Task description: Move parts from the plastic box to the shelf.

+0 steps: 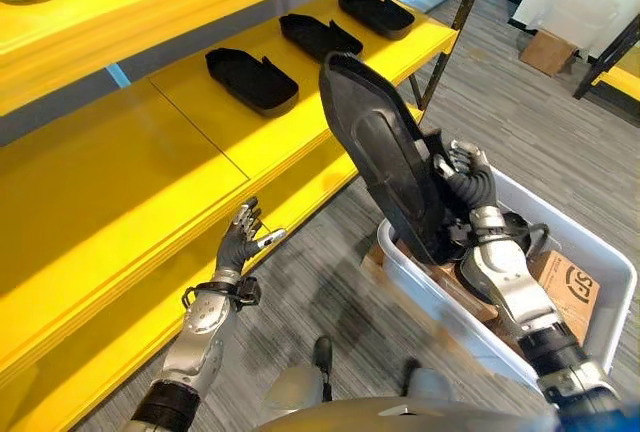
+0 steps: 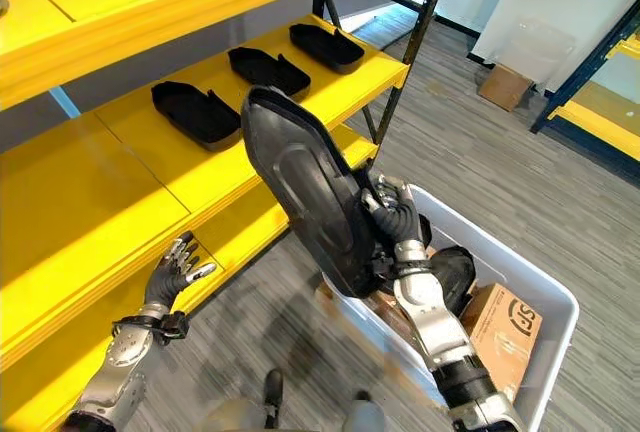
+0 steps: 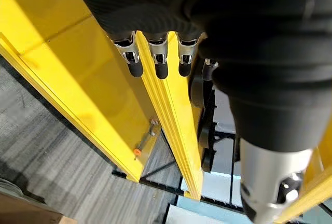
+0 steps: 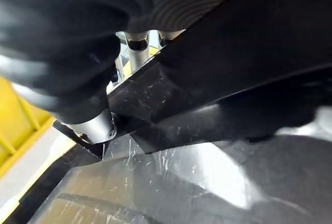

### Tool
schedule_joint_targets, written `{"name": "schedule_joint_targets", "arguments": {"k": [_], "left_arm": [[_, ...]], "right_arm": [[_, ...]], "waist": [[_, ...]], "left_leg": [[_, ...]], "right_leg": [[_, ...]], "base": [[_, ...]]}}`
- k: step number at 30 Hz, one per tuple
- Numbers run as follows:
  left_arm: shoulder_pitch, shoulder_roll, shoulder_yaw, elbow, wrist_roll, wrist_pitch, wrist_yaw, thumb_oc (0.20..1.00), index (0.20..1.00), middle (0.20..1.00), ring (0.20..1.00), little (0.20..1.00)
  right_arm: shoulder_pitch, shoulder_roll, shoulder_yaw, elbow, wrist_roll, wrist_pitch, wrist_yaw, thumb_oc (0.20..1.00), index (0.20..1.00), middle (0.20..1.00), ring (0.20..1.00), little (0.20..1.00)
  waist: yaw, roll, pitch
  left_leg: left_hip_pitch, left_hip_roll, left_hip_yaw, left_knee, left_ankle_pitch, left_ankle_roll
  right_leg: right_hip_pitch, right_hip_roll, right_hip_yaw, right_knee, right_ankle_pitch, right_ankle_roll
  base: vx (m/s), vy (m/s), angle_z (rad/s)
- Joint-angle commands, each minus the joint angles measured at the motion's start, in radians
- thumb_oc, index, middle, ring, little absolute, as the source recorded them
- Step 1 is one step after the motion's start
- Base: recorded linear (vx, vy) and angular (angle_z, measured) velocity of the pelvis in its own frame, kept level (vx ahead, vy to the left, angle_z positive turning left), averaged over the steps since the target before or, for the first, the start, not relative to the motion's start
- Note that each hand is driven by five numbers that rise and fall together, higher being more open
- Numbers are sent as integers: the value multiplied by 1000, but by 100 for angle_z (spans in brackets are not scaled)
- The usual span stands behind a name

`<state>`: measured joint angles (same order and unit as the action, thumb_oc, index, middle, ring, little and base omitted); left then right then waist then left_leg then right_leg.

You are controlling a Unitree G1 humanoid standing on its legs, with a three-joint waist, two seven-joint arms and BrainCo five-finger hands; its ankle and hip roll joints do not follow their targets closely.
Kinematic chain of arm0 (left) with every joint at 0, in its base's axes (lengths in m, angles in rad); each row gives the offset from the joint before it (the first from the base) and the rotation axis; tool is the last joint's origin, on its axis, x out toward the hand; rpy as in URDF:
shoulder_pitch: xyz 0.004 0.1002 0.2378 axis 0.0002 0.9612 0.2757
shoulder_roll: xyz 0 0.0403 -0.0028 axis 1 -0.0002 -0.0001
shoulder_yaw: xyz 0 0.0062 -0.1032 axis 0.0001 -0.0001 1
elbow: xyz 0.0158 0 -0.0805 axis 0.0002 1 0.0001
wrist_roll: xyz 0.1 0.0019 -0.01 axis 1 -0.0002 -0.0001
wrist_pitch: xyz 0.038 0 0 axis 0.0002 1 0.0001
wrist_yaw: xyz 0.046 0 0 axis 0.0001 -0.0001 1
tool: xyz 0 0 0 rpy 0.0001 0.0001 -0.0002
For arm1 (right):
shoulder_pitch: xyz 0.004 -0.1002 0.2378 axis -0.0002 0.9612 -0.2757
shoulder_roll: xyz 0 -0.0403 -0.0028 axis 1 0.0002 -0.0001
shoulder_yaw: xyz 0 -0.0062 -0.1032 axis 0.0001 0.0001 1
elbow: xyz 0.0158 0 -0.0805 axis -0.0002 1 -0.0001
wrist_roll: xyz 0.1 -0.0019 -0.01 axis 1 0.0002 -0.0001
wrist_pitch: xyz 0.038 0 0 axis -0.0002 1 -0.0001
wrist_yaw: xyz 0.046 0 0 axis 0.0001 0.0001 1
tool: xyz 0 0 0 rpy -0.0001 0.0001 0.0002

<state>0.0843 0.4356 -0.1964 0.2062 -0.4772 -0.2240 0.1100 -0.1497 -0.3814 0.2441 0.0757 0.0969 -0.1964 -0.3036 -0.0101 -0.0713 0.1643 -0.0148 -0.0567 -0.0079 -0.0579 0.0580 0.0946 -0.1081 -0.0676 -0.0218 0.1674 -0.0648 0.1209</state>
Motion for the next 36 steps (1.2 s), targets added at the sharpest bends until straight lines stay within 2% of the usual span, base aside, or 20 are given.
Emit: {"name": "schedule_joint_targets", "arguments": {"k": [1, 4, 6, 8, 13, 15, 18, 19, 20, 21, 22, 24, 26, 27, 29, 30, 31, 32, 35, 36], "left_arm": [[-12, -4, 21, -64, 66, -49, -5, 1000, 1000, 1000, 1000, 1000], [-15, -12, 29, -52, 65, -52, 1, 1000, 1000, 1000, 1000, 1000], [-3, -23, 41, -41, 81, -60, 12, 1000, 1000, 1000, 1000, 1000], [29, -43, 57, -39, 73, -59, 9, 1000, 1000, 1000, 1000, 1000], [39, -46, 56, -43, 64, -53, -4, 1000, 1000, 1000, 1000, 1000], [36, -48, 49, -43, 61, -52, -9, 1000, 1000, 1000, 1000, 1000], [12, -57, 26, -42, 44, -55, -14, 1000, 1000, 1000, 1000, 1000], [5, -60, 19, -38, 42, -55, -12, 1000, 1000, 1000, 1000, 1000], [-1, -64, 12, -32, 38, -52, -13, 1000, 1000, 1000, 1000, 1000], [-2, -69, 8, -29, 33, -52, -14, 1000, 1000, 1000, 1000, 1000], [-2, -69, 8, -29, 33, -51, -14, 1000, 1000, 1000, 1000, 1000], [4, -69, 10, -29, 32, -50, -6, 1000, 1000, 1000, 1000, 1000], [9, -70, 14, -32, 27, -49, 3, 1000, 1000, 1000, 1000, 1000], [14, -70, 23, -37, 24, -49, 10, 1000, 1000, 1000, 1000, 1000], [16, -68, 29, -33, 23, -48, 17, 1000, 1000, 1000, 1000, 1000], [16, -69, 30, -33, 24, -48, 17, 1000, 1000, 1000, 1000, 1000], [16, -70, 33, -30, 23, -50, 20, 1000, 1000, 1000, 1000, 1000], [9, -70, 32, -29, 20, -48, 23, 1000, 1000, 1000, 1000, 1000], [-5, -71, 28, -17, 21, -49, 24, 1000, 1000, 1000, 1000, 1000], [-3, -71, 28, -21, 20, -51, 23, 1000, 1000, 1000, 1000, 1000]], "right_arm": [[-55, -21, -45, -70, 45, -92, -1, 200, 200, 200, 200, 200], [-67, -23, -40, -74, 45, -96, -1, 200, 200, 200, 200, 200], [-53, -33, -40, -81, 57, -105, 6, 200, 200, 200, 200, 200], [-42, -35, -54, -79, 68, -102, 14, 200, 200, 200, 200, 200], [-40, -36, -56, -72, 60, -99, 16, 200, 200, 200, 200, 200], [-40, -41, -56, -73, 57, -99, 17, 200, 200, 200, 200, 200], [-40, -50, -64, -77, 66, -107, 7, 200, 200, 200, 200, 200], [-36, -53, -69, -79, 67, -108, 1, 200, 200, 200, 200, 200], [-35, -56, -73, -80, 63, -110, -7, 200, 200, 200, 200, 200], [-42, -58, -69, -77, 40, -104, -19, 200, 200, 200, 200, 200], [-42, -58, -69, -77, 39, -104, -19, 200, 200, 200, 200, 200], [-45, -53, -65, -66, 44, -105, -20, 200, 200, 200, 200, 200], [-52, -48, -59, -44, 53, -106, -25, 200, 200, 200, 200, 200], [-58, -47, -53, -36, 53, -108, -32, 200, 200, 200, 200, 200], [-65, -46, -45, -22, 51, -104, -41, 200, 200, 200, 200, 200], [-66, -46, -44, -21, 50, -105, -41, 200, 200, 200, 200, 200], [-67, -48, -42, -19, 48, -104, -46, 200, 200, 200, 200, 200], [-59, -56, -46, -26, 41, -99, -50, 200, 200, 200, 200, 200], [-48, -66, -56, -38, 26, -90, -51, 200, 200, 200, 200, 200], [-46, -64, -52, -43, 21, -91, -50, 200, 200, 200, 200, 200]], "waist": [[-14, -9, -37], [-20, -16, -28], [-15, -27, -37], [-2, -15, -72], [1, -7, -84], [2, -5, -78], [4, -7, -44], [0, -6, -36], [-7, -3, -28], [-10, -1, -24], [-9, -1, -23], [-4, -4, -25], [-1, -8, -25], [-2, -3, -24], [2, 12, -17], [2, 13, -18], [3, 24, -15], [7, 51, -5], [13, 79, 0], [19, 87, -1]], "left_leg": [[1, 0, 40, 8, -70, -35], [10, -11, 28, 21, -76, -34], [21, -22, 25, 48, -95, -35], [51, -15, 43, 52, -115, -42], [53, -7, 39, 94, -138, -53], [40, -6, 36, 151, -156, -66], [-28, -15, 34, 315, -178, -108], [-47, -2, 49, 362, -172, -119], [-65, 34, 73, 391, -162, -130], [-68, 92, 93, 374, -149, -133], [-65, 92, 94, 372, -149, -133], [-66, 145, 81, 323, -122, -135], [-70, 210, 63, 263, -56, -145], [-75, 272, 57, 189, 20, -158], [-77, 336, 70, 99, 116, -176], [-72, 337, 71, 86, 124, -178], [-71, 362, 86, 35, 168, -191], [-99, 391, 129, -29, 202, -218], [-113, 387, 143, -29, 212, -239], [-107, 382, 130, -29, 194, -229]], "right_leg": [[-43, 82, -39, -71, 86, -18], [-54, 97, -28, -92, 106, -19], [11, 93, -16, -129, 103, -33], [71, 94, -40, -170, 95, -39], [95, 95, -55, -170, 78, -51], [106, 93, -65, -161, 65, -59], [117, 75, -89, -141, 54, -74], [120, 70, -104, -137, 50, -78], [123, 66, -123, -129, 43, -82], [140, 62, -134, -126, 31, -89], [141, 62, -133, -126, 31, -90], [146, 54, -133, -118, 18, -92], [143, 40, -137, -104, 5, -89], [135, 33, -142, -82, -13, -86], [130, 35, -146, -57, -38, -86], [127, 36, -146, -53, -40, -87], [125, 35, -151, -35, -54, -86], [129, 23, -174, 8, -84, -80], [142, 16, -197, 34, -107, -74], [144, 12, -196, 45, -114, -69]], "base": [[14, -14, -11], [26, -24, 7], [117, -102, 32], [183, -131, 15], [59, -90, 0], [34, -110, 14], [-22, -77, 41], [-32, -70, 59], [-4, -47, 88], [8, -30, 89], [39, -3, 60], [47, 24, 21], [59, 52, 28], [64, 76, 19], [75, 85, 7], [84, 87, 10], [152, 179, 10], [183, 218, 10], [149, 206, 25], [148, 237, 19]]}}
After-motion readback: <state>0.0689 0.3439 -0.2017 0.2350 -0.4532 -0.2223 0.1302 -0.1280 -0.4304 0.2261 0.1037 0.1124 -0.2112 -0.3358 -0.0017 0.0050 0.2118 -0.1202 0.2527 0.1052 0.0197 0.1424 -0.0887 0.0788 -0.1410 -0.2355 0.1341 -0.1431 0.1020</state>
